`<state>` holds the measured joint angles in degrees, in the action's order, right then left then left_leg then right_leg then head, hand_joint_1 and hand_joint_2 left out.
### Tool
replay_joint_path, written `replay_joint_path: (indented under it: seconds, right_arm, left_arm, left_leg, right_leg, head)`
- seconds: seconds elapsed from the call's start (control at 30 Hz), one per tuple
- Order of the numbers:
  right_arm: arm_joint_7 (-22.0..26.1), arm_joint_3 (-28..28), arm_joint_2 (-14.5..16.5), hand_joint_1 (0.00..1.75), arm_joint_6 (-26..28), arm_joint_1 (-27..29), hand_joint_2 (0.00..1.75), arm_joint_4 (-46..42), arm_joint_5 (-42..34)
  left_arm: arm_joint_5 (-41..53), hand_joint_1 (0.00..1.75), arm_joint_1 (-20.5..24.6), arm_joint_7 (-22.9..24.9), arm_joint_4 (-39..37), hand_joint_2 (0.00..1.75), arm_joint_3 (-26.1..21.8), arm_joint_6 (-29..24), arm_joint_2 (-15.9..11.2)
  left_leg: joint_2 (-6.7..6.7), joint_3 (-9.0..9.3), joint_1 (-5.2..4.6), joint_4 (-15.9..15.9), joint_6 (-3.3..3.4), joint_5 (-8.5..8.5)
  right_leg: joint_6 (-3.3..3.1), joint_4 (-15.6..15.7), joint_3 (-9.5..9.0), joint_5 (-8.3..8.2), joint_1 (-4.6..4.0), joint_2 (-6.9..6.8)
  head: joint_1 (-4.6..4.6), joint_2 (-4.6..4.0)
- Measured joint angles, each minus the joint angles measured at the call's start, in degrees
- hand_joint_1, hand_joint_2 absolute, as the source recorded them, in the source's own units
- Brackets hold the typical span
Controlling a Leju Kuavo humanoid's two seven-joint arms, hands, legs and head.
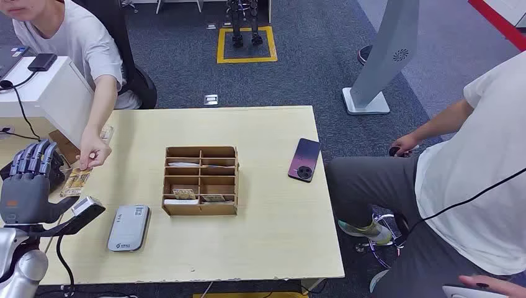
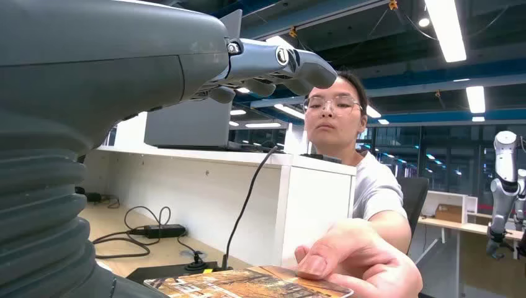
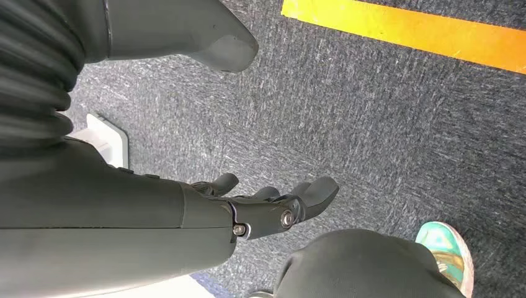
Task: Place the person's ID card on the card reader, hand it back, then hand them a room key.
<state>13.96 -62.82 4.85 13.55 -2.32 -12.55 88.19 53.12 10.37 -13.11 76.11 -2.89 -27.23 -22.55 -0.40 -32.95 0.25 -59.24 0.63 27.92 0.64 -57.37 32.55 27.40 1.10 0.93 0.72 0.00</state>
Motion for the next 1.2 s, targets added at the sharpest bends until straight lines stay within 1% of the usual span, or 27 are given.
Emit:
replay_joint_path:
  seconds: [0.03, 0.07, 0.1, 0.3, 0.97, 1.07, 1.2]
  right_arm:
    - [0.0, 0.0, 0.0, 0.00, 0.0, 0.0, 1.75, 0.0, 0.0]
    - [0.0, 0.0, 0.0, 0.00, 0.0, 0.0, 1.75, 0.0, 0.0]
    - [-0.1, 0.0, 0.0, 0.00, 0.0, 0.0, 1.75, 0.0, 0.0]
    - [-0.2, 0.1, 0.0, 0.00, 0.3, 0.0, 1.75, 0.0, 0.0]
    - [0.1, 0.2, 0.0, 0.00, 0.5, 0.0, 1.75, 0.0, -0.1]
    - [0.0, 0.2, 0.0, 0.00, 0.6, 0.0, 1.75, 0.0, -0.1]
    - [0.0, 0.2, 0.0, 0.00, 0.6, 0.0, 1.75, 0.0, -0.1]
  left_arm:
    - [0.0, 1.16, 0.0, 0.0, 0.0, 1.75, 0.0, 0.0, 0.0]
    - [0.0, 1.31, 0.0, 0.0, 0.0, 1.75, 0.0, 0.0, 0.0]
    - [-0.1, 1.75, 0.0, 0.0, 0.0, 1.75, 0.0, 0.1, 0.1]
    - [-1.6, 1.75, 0.0, 0.0, 0.0, 1.75, 0.0, 2.5, 0.2]
    - [-4.0, 1.75, -0.2, -0.1, 0.2, 1.75, -0.2, 3.1, 0.3]
    - [-6.8, 1.75, -0.3, -1.6, 0.2, 1.75, -0.5, 4.1, 0.3]
    - [-14.3, 1.75, -0.6, -4.2, 0.6, 1.75, -1.5, 7.3, 0.9]
  left_leg:
    - [0.00, 0.00, 0.00, 0.0, 0.00, 0.00]
    - [0.00, 0.00, 0.00, 0.0, 0.00, 0.00]
    - [0.00, 0.00, 0.00, 0.0, 0.00, 0.00]
    - [0.00, 0.00, 0.00, 0.0, 0.00, 0.00]
    - [0.00, 0.00, 0.00, 0.0, 0.00, 0.00]
    - [0.00, -0.01, 0.00, 0.0, 0.00, 0.00]
    - [-0.01, 0.00, 0.00, 0.0, 0.00, 0.00]
  right_leg:
    - [0.00, 0.0, 0.00, 0.00, 0.00, 0.00]
    - [0.00, 0.0, 0.00, 0.00, 0.00, 0.00]
    - [0.00, 0.0, 0.00, 0.00, 0.00, 0.00]
    - [0.00, 0.0, 0.00, 0.00, 0.00, 0.00]
    - [0.00, 0.0, 0.00, 0.00, 0.00, 0.00]
    - [0.00, 0.0, -0.01, 0.00, 0.00, 0.00]
    - [0.00, 0.0, 0.00, 0.00, 0.00, 0.00]
  head:
    - [0.00, 0.00]
    - [0.00, 0.00]
    - [0.00, 0.00]
    - [-0.01, 0.00]
    - [0.00, 0.00]
    - [0.00, 0.00]
    - [-0.01, 0.00]
